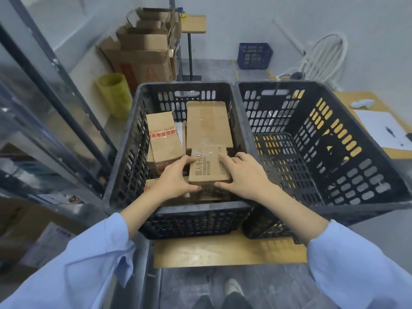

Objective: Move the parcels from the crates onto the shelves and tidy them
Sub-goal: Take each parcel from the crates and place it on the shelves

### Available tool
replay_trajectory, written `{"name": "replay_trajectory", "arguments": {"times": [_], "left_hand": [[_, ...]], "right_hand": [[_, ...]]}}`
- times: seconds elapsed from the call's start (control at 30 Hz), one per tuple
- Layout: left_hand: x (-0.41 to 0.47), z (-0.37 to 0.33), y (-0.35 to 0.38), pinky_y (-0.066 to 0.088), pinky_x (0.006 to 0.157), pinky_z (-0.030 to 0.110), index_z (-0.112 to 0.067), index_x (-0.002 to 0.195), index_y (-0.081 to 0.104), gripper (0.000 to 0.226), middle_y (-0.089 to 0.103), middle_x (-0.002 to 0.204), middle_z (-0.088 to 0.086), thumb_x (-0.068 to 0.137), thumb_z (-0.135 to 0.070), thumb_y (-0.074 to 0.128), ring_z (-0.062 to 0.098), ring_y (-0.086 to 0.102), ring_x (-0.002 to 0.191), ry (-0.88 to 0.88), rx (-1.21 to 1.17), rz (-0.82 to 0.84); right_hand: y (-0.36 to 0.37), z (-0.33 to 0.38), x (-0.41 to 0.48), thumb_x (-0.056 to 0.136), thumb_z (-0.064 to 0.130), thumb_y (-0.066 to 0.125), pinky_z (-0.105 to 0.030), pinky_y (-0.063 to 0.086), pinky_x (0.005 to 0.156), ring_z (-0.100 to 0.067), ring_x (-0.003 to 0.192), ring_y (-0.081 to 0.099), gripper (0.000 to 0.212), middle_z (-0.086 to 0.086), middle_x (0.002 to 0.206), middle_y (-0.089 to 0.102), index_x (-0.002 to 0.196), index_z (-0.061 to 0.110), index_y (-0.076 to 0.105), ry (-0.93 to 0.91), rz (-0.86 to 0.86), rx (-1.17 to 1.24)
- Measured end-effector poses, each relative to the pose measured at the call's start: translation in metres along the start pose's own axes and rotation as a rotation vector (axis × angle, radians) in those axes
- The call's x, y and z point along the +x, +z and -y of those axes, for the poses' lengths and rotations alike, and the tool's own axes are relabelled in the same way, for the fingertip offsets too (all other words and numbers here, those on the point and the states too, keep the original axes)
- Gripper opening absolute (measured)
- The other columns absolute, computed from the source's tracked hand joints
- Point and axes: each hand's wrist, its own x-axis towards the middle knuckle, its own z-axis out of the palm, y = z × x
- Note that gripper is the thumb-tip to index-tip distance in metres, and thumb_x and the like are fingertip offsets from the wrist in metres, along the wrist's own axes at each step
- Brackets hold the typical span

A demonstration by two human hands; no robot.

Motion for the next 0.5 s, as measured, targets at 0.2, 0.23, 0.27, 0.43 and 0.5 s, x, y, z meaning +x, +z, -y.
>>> {"name": "replay_trajectory", "arguments": {"times": [0.2,0.23,0.27,0.43,0.5], "left_hand": [[-0.002,0.002,-0.004,0.039,0.095,0.019,-0.019,0.138,0.045,0.082,0.052,0.14,-0.002,0.068,-0.022,0.088,0.008,0.049,0.12,-0.044,-0.042,-0.013],[-0.003,0.002,-0.006,0.039,0.09,0.016,-0.019,0.138,0.045,0.082,0.052,0.14,-0.002,0.068,-0.022,0.088,0.006,0.05,0.116,-0.051,-0.056,-0.021],[-0.004,0.002,-0.007,0.039,0.087,0.013,-0.019,0.138,0.046,0.082,0.053,0.139,-0.003,0.068,-0.022,0.088,0.006,0.051,0.112,-0.055,-0.072,-0.031],[-0.012,0.001,-0.014,0.041,0.072,0.005,-0.023,0.137,0.048,0.082,0.054,0.137,-0.008,0.066,-0.024,0.089,-0.001,0.056,0.1,-0.05,-0.163,-0.065],[-0.017,-0.003,-0.019,0.043,0.072,0.006,-0.024,0.138,0.047,0.081,0.054,0.136,-0.01,0.068,-0.023,0.089,-0.005,0.056,0.099,-0.05,-0.217,-0.074]], "right_hand": [[0.001,0.004,0.006,0.082,0.067,0.06,-0.038,0.035,0.107,-0.024,0.129,0.042,0.097,-0.005,0.137,0.054,0.155,0.018,0.019,0.023,-0.002,0.15],[0.001,0.004,0.006,0.081,0.066,0.062,-0.038,0.034,0.108,-0.024,0.13,0.042,0.099,-0.005,0.139,0.053,0.155,0.018,0.019,0.027,-0.02,0.184],[0.001,0.004,0.006,0.08,0.065,0.064,-0.038,0.035,0.108,-0.024,0.13,0.043,0.1,-0.005,0.14,0.053,0.156,0.017,0.018,0.029,-0.039,0.22],[-0.006,0.005,0.002,0.078,0.053,0.075,-0.042,0.043,0.107,-0.019,0.133,0.043,0.103,-0.001,0.146,0.049,0.156,0.021,0.016,0.036,-0.082,0.484],[-0.014,0.008,-0.002,0.078,0.047,0.077,-0.039,0.042,0.108,-0.015,0.134,0.044,0.102,0.003,0.148,0.047,0.156,0.023,0.016,0.028,-0.099,0.609]]}}
